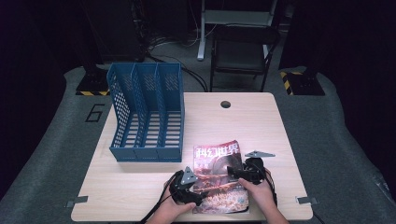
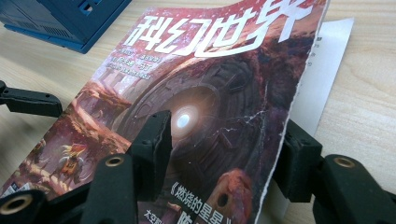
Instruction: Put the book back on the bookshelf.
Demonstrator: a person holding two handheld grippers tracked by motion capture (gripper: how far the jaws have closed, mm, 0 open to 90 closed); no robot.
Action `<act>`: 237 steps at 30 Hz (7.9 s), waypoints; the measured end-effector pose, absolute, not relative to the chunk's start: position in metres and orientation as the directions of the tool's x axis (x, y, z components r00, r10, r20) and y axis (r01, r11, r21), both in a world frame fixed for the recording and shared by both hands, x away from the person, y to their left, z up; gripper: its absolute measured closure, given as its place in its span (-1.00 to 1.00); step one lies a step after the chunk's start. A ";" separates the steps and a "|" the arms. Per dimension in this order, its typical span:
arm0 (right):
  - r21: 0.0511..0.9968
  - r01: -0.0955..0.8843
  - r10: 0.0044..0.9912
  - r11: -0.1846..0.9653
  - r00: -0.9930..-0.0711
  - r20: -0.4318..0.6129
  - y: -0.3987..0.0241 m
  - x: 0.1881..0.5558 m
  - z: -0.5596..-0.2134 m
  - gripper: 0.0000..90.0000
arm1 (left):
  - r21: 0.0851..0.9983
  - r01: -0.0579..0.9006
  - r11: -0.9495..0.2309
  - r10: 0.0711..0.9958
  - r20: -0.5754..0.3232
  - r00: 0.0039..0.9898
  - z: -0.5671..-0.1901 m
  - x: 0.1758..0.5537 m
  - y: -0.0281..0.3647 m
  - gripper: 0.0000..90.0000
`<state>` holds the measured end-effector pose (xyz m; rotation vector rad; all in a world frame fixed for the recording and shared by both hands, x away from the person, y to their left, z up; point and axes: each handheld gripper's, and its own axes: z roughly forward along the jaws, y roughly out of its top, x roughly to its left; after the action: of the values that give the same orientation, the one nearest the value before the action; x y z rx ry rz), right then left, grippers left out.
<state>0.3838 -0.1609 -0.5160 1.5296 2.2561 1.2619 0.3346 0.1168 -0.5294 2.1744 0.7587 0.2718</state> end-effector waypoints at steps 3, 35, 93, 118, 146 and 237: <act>0.691 0.707 0.816 0.147 -0.482 0.319 -0.162 0.384 -0.517 0.03 | 0.752 0.430 -0.500 0.601 -0.056 0.797 -0.529 0.335 0.117 -0.67; 0.657 0.727 0.765 0.200 -0.535 0.359 -0.171 0.385 -0.516 0.64 | 0.751 0.432 -0.500 0.594 -0.066 0.802 -0.529 0.335 0.118 -0.66; 0.853 0.503 0.733 0.137 -0.631 0.254 -0.164 0.343 -0.475 0.93 | 0.717 0.579 -0.389 0.642 -0.240 0.728 -0.516 0.367 0.134 -0.47; 0.880 0.461 0.715 0.116 -0.654 0.249 -0.167 0.333 -0.465 0.93 | 0.719 0.615 -0.323 0.579 -0.364 0.730 -0.515 0.408 0.115 -0.66; 0.873 0.476 0.703 0.107 -0.657 0.273 -0.172 0.337 -0.469 0.93 | 0.704 0.655 -0.275 0.579 -0.422 0.697 -0.508 0.406 0.119 -0.21; 0.865 0.470 0.692 0.173 -0.683 0.233 -0.171 0.345 -0.460 0.49 | 0.890 0.344 -0.299 0.553 -0.132 0.823 -0.400 0.342 0.154 0.86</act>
<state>0.3448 -0.1714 -0.4598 1.1278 2.2317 1.5198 0.3415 0.1544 -0.3999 1.9164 0.6718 0.2400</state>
